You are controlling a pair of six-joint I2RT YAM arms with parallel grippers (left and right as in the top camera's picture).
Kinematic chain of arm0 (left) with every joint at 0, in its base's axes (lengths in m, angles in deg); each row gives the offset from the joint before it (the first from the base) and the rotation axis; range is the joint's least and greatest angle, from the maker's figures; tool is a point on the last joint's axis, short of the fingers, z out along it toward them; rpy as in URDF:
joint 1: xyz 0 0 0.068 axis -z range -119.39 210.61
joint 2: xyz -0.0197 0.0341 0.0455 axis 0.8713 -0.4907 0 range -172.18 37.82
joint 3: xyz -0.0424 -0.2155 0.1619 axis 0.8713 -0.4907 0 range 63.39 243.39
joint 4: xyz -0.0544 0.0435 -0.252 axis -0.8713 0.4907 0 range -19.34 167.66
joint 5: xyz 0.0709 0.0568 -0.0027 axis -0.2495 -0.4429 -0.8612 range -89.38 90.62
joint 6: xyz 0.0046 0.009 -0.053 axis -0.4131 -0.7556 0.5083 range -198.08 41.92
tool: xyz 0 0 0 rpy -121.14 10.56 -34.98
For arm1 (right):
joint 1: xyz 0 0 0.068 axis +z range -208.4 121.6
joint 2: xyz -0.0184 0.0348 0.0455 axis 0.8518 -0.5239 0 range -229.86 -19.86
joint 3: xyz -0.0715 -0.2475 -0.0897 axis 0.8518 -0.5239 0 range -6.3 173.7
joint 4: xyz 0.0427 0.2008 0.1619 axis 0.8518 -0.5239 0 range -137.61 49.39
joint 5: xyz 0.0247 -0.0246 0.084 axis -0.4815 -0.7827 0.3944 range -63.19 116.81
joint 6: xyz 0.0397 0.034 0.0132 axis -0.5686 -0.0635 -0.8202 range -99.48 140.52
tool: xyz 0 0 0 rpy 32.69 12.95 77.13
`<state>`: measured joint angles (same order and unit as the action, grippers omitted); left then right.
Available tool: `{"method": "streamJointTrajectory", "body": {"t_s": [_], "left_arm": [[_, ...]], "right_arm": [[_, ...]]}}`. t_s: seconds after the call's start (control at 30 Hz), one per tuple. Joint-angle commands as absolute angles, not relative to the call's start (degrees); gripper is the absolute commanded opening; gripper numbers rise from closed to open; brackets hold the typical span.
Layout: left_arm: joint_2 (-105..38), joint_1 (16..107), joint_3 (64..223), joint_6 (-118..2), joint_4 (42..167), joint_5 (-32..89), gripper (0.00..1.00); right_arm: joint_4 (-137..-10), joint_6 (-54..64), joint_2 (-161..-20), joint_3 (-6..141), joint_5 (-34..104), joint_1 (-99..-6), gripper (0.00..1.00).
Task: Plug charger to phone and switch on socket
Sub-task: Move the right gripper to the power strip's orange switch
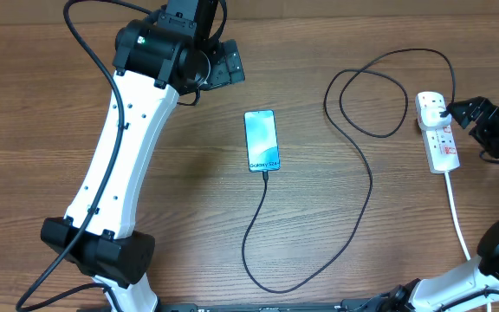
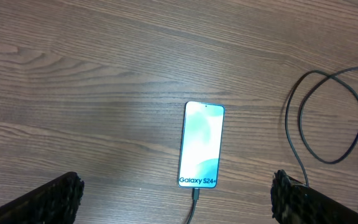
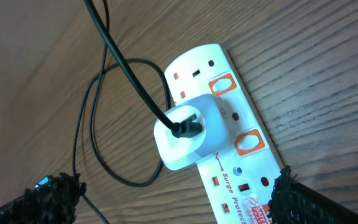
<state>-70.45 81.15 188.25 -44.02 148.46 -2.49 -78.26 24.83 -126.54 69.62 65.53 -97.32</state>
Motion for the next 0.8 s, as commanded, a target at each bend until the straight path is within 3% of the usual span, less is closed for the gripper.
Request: {"method": "streamJointTrajectory", "body": {"t_s": [0.0, 0.77], "left_arm": [[-70.8, 80.88, 188.27, -45.13, 148.41, -3.39, 1.0], [-70.8, 80.88, 188.27, -45.13, 148.41, -3.39, 1.0]], "right_arm": [[-76.57, 25.31, -126.49, 68.15, 65.4, -97.21, 1.0], [-67.02, 23.35, -132.96, 65.53, 65.42, -92.95, 1.0]]}}
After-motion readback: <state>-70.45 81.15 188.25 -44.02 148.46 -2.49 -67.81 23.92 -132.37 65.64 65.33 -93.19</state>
